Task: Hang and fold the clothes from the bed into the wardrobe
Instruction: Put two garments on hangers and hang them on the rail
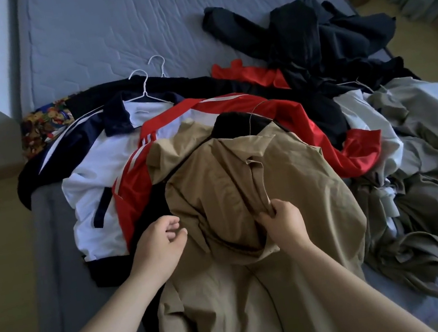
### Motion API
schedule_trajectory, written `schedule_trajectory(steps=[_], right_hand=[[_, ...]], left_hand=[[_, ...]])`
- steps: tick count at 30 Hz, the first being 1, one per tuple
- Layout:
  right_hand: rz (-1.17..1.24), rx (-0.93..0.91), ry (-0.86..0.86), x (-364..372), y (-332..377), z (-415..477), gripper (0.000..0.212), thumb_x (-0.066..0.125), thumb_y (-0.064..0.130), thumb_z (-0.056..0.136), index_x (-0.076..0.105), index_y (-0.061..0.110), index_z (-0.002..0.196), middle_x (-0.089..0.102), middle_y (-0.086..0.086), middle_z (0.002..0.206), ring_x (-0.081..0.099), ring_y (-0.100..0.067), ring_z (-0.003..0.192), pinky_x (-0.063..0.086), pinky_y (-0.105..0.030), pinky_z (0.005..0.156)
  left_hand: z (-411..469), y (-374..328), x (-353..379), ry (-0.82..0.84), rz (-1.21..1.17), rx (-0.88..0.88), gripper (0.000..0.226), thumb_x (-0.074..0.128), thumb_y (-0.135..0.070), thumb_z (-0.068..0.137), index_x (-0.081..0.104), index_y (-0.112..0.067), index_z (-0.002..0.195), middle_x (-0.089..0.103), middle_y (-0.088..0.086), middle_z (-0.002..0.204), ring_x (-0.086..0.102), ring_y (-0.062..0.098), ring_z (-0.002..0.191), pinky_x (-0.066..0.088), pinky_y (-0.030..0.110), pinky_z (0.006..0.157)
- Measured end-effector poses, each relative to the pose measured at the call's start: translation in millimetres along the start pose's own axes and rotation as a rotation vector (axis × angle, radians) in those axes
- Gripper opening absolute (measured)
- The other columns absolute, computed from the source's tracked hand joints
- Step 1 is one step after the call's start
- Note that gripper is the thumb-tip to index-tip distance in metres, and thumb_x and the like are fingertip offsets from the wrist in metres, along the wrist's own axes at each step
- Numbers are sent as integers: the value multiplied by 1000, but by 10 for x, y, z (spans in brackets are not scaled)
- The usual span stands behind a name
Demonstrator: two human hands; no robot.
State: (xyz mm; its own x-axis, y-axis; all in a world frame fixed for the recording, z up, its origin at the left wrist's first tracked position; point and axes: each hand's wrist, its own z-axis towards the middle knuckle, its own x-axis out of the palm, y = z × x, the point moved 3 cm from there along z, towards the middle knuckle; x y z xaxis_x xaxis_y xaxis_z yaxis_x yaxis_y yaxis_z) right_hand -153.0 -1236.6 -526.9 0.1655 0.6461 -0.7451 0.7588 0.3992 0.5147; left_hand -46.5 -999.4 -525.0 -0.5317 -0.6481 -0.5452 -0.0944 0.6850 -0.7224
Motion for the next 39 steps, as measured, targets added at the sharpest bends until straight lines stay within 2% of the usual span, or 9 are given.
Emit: schedule_trajectory(steps=[7,12,15,21,25,30,32,34,39], right_hand=[[19,174,-68,-340,-762,-239,13,59,9,84,59,10,71,62,-5,70,57,-23,70,44,-33,62],[-25,231,-120,-433,-981,-158,13,57,9,85,57,6,73,60,-7,70,56,-28,73,39,-32,58],[-84,243,-115,-349,-1017,-104,13,55,12,87,55,9,74,59,-4,72,54,-25,72,37,-30,57],[-117,262,-142,-198,-952,-51,11,52,15,87,53,12,76,62,-6,79,58,-30,82,47,-34,66],[-107,233,-158,-135,-843,-79,7,53,19,88,53,12,85,63,-6,86,59,-31,86,44,-34,66],[-47,171,-206,-37,-681,-52,44,59,28,88,46,13,127,58,-8,120,54,-28,112,47,-38,89],[6,149,-244,-31,-586,-58,64,60,29,89,32,12,144,47,-9,137,44,-25,127,41,-36,100],[13,107,-296,-12,-465,-67,75,60,29,89,20,11,151,33,-10,149,30,-24,138,33,-36,111],[-7,-141,-416,-1,-82,-93,67,61,22,89,30,11,148,30,-10,152,23,-21,142,25,-40,117]], left_hand=[[283,-161,210,-30,81,42,48,65,-31,86,51,-13,128,54,5,127,54,19,112,44,31,93],[541,-136,320,-95,96,-32,102,71,-50,76,13,-8,150,19,16,153,22,28,142,24,36,113],[696,-62,370,-86,99,21,113,70,-59,71,-1,-22,151,6,9,158,10,25,145,19,37,115],[896,-2,538,129,222,104,72,68,-54,77,38,-31,138,42,6,136,57,20,109,44,28,92],[877,32,572,74,183,120,59,72,-46,78,49,-28,129,45,3,120,59,5,73,39,12,66],[1017,-1,459,-16,260,113,42,66,-36,86,57,-15,121,56,12,108,56,27,96,36,26,77],[1052,-42,421,-54,327,120,20,64,-24,88,63,-5,90,60,12,84,56,32,86,33,29,64],[1042,-65,379,-108,350,174,24,63,-14,87,56,-3,66,52,11,62,53,32,70,28,32,54],[868,-41,396,-189,250,273,8,67,-7,80,66,-2,73,56,9,91,56,25,83,39,27,68]])
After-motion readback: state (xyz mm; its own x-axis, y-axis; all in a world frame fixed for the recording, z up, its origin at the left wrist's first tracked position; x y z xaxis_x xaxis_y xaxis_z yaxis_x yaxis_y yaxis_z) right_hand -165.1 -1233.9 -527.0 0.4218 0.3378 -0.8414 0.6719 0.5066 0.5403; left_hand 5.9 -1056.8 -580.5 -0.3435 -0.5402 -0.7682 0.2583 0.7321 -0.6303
